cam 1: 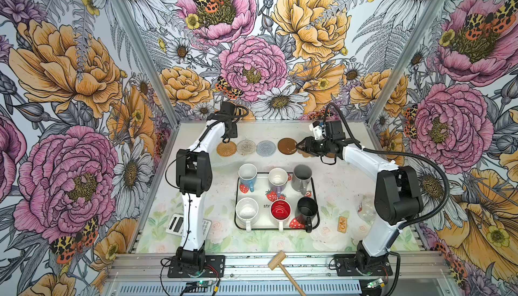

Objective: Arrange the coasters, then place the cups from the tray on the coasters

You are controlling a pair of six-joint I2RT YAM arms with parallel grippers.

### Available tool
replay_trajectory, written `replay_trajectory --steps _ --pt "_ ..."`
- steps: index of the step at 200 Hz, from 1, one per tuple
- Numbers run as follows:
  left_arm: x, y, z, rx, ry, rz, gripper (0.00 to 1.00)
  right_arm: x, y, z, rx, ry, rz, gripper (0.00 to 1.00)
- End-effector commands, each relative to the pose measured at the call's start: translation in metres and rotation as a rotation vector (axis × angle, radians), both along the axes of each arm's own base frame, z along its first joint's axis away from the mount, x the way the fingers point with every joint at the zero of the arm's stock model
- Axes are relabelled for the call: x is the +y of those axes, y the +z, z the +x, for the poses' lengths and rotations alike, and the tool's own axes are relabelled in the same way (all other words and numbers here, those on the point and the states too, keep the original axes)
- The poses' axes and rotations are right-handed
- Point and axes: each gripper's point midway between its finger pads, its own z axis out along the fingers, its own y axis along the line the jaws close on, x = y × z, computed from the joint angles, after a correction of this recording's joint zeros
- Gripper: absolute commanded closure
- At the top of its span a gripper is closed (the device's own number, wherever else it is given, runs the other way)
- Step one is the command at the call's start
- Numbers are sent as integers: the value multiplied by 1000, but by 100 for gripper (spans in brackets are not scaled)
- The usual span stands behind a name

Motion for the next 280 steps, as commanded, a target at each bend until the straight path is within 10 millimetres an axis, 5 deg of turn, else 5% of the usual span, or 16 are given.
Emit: replay_trajectory --steps 1,77,113,140,169,222,280 --pt "-18 47 -13 -81 -60 19 34 -5 37 2 -95 -20 7 51" --pt "-90 146 -70 -282 -221 18 33 -12 82 -33 -205 -41 -81 46" --pt "-123 191 -110 -435 -308 -70 31 -10 87 -57 -223 -42 -159 46" --pt "-128 215 -145 -558 -335 -152 29 -11 87 -76 -222 -46 -215 46" --pt "-107 235 -182 -683 -245 -280 28 -13 84 -94 -225 -68 -271 45" --pt "-98 208 -233 -798 -273 -435 29 -14 66 -131 -197 -44 -405 45" --pt "-88 176 -242 -789 -262 -408 29 -11 27 -168 -133 -31 -511 44"
